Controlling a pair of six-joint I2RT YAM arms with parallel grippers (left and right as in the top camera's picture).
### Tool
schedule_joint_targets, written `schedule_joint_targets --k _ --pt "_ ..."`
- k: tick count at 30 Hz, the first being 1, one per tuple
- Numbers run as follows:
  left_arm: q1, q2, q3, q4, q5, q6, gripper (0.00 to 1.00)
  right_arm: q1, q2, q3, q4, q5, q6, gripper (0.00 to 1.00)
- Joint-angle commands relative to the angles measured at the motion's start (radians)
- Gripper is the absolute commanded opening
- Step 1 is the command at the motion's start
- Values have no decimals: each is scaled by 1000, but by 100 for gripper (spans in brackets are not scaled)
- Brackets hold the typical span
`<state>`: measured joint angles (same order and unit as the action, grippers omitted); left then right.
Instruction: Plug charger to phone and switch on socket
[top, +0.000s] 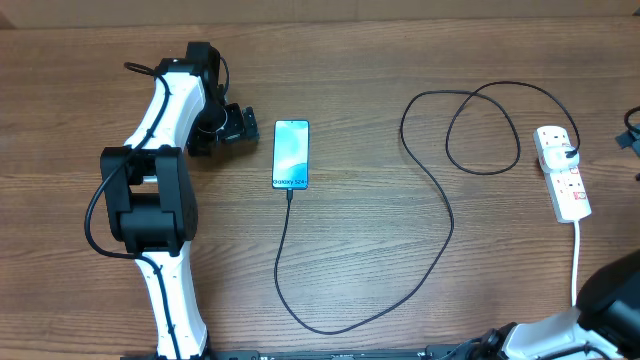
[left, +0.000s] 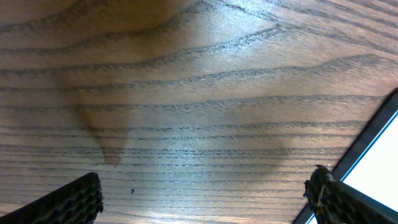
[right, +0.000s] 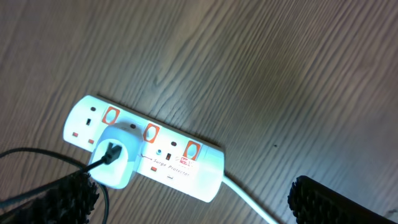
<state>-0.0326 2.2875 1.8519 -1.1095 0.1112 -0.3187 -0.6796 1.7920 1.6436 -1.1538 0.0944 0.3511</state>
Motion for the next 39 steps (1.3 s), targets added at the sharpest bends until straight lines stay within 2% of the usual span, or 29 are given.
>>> schedule_joint_targets --k 1,17,39 --pt "-5 -2 0 1 -4 0 100 -3 49 5 -7 -38 46 100" --pt "-5 -2 0 1 -4 0 100 -3 212 3 5 -37 46 100" --pt "-5 -2 0 1 -4 0 100 -3 298 -2 60 -18 30 100"
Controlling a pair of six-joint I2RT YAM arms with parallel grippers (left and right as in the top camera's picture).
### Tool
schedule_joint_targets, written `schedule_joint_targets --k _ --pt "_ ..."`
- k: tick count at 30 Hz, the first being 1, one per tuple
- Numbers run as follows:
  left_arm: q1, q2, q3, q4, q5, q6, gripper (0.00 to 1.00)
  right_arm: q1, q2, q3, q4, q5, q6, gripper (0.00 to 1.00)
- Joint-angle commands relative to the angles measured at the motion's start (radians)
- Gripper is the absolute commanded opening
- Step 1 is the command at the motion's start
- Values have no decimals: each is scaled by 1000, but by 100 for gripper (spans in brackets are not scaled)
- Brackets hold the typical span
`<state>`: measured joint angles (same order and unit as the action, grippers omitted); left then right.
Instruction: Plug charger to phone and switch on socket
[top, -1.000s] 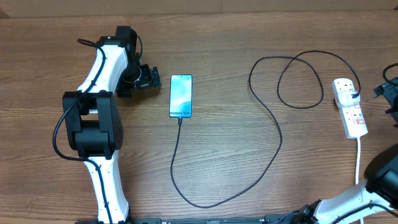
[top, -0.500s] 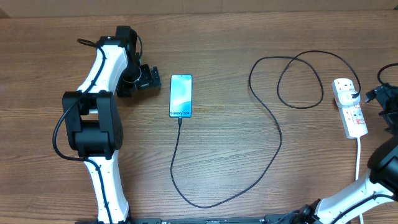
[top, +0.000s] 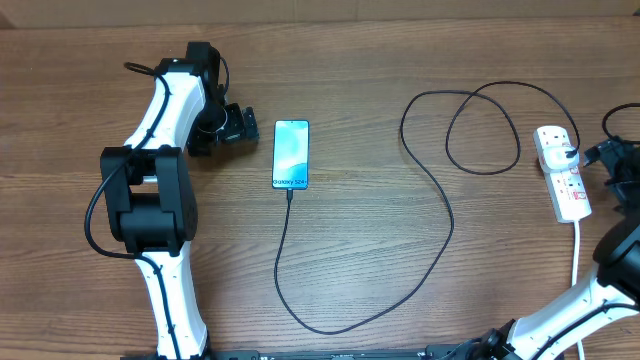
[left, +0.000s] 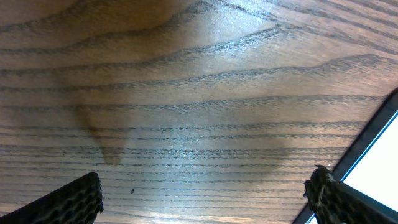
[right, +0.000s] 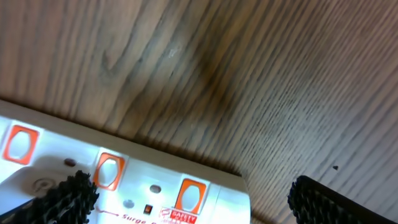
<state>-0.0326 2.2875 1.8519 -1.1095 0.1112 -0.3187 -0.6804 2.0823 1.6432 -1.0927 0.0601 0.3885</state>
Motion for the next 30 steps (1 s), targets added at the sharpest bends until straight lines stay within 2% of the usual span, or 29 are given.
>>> schedule_joint_targets --k 1,16,30 --pt "-5 -2 0 1 -4 0 100 -2 7 -2 -3 15 -23 100" --pt "-5 -2 0 1 -4 0 100 -2 7 -6 -19 -8 -83 100" --pt "-5 -2 0 1 -4 0 100 -2 7 -40 16 -36 -79 100"
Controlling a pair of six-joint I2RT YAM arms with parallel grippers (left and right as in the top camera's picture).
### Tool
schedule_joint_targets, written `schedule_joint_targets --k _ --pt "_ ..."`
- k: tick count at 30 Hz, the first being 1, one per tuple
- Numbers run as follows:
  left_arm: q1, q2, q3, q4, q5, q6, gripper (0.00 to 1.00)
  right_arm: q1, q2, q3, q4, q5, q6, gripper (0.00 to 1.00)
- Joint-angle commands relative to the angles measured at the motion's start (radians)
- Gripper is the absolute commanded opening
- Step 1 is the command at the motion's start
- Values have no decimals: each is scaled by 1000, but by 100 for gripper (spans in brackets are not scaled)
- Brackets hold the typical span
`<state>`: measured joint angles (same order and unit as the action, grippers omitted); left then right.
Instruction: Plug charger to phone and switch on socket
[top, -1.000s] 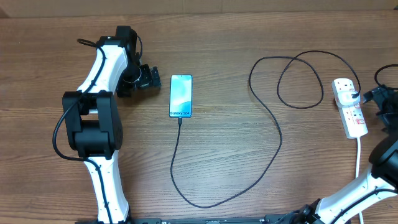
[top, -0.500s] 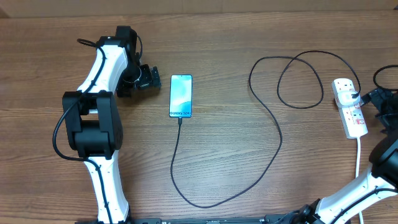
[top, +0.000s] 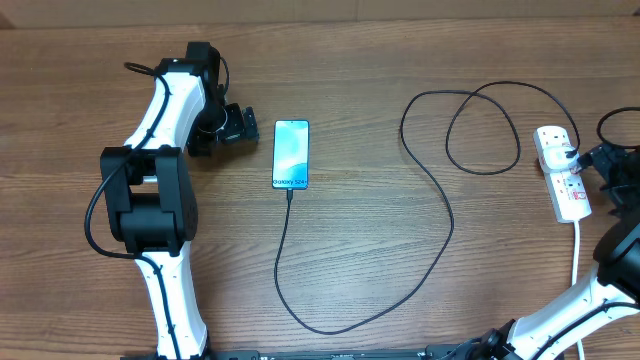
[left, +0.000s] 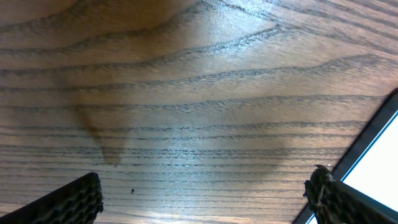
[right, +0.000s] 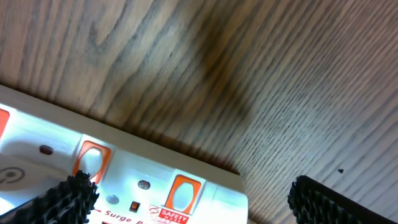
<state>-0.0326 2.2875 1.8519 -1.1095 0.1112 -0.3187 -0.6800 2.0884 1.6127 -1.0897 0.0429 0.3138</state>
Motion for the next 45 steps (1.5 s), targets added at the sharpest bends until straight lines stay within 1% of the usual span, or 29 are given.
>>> schedule_joint_targets --k 1,9,13,16,25,28,32,45 --pt "-5 -2 0 1 -4 0 100 -2 1 -10 14 -19 -4 100" --pt "-5 -2 0 1 -4 0 100 -2 1 -19 5 -19 -3 100" --pt "-5 -2 0 1 -4 0 100 -2 1 -57 57 -21 1 100" --pt "-5 -2 0 1 -4 0 100 -2 1 -58 76 -56 0 100" --pt "-5 -2 0 1 -4 0 100 -2 1 -58 100 -58 0 100" --pt "-5 -2 0 1 -4 0 100 -2 1 -58 113 -90 -1 100" --pt "-5 -2 0 1 -4 0 100 -2 1 -58 103 -142 -8 100" --pt "-5 -2 0 1 -4 0 99 -2 1 -58 83 -115 -8 100"
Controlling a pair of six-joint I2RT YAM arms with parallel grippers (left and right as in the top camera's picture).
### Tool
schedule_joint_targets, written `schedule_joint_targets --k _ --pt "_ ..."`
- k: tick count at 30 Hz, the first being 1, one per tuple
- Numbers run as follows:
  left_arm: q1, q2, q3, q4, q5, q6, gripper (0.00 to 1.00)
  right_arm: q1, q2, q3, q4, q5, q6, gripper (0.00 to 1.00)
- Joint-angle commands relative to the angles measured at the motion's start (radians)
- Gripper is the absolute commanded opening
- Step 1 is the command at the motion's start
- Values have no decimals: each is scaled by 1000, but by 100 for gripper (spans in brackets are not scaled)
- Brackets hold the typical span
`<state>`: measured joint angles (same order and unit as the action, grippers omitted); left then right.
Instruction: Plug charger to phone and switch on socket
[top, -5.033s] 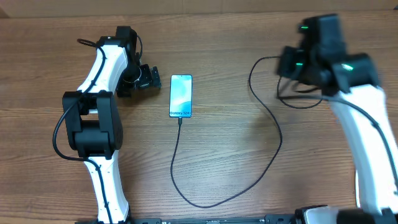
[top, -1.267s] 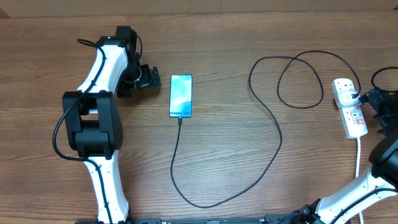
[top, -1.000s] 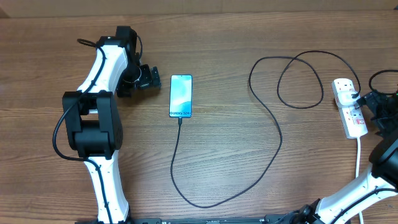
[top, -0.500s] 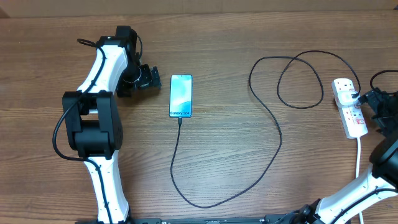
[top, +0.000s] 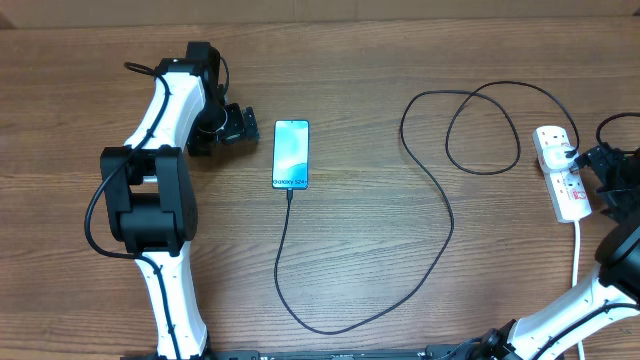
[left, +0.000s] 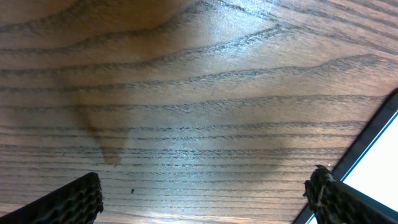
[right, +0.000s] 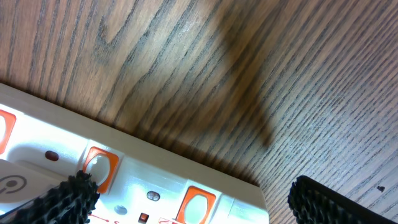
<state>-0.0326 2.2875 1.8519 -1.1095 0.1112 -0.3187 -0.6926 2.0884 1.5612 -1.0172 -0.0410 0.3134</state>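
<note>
A phone (top: 291, 153) with a lit blue screen lies face up; the black charger cable (top: 440, 200) meets its near edge and loops across to a white plug (top: 553, 152) in the white socket strip (top: 562, 178). My right gripper (top: 597, 170) is open, low at the strip's right side. In the right wrist view the strip (right: 137, 186) with orange switches (right: 198, 205) fills the space between the fingers (right: 71, 196). Left of the phone, my left gripper (top: 240, 126) is open over bare wood, with the phone's edge (left: 379, 155) beside its right finger.
The strip's white lead (top: 577, 260) runs toward the table's near right edge. The cable makes wide loops (top: 480, 125) between the phone and the strip. The left arm (top: 160, 150) stretches along the table's left side.
The right gripper has shifted slightly along the strip: its switches sit a little further right and lower in the wrist view. Left arm, phone and cable have not moved.
The right gripper was first high at the table's right edge, with the whole strip below it. Then it was low beside the strip, open, and it has stayed there with small shifts. The left gripper stayed open beside the phone throughout.
</note>
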Motion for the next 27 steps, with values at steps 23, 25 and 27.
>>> schedule_joint_targets --k 23,25,27 --pt "-5 -2 0 1 -4 0 100 11 1 -23 51 -43 -3 100" --pt "-5 -2 0 1 -4 0 100 11 1 -36 53 -43 -3 100" --pt "-5 -2 0 1 -4 0 100 11 1 -52 64 -43 -3 100"
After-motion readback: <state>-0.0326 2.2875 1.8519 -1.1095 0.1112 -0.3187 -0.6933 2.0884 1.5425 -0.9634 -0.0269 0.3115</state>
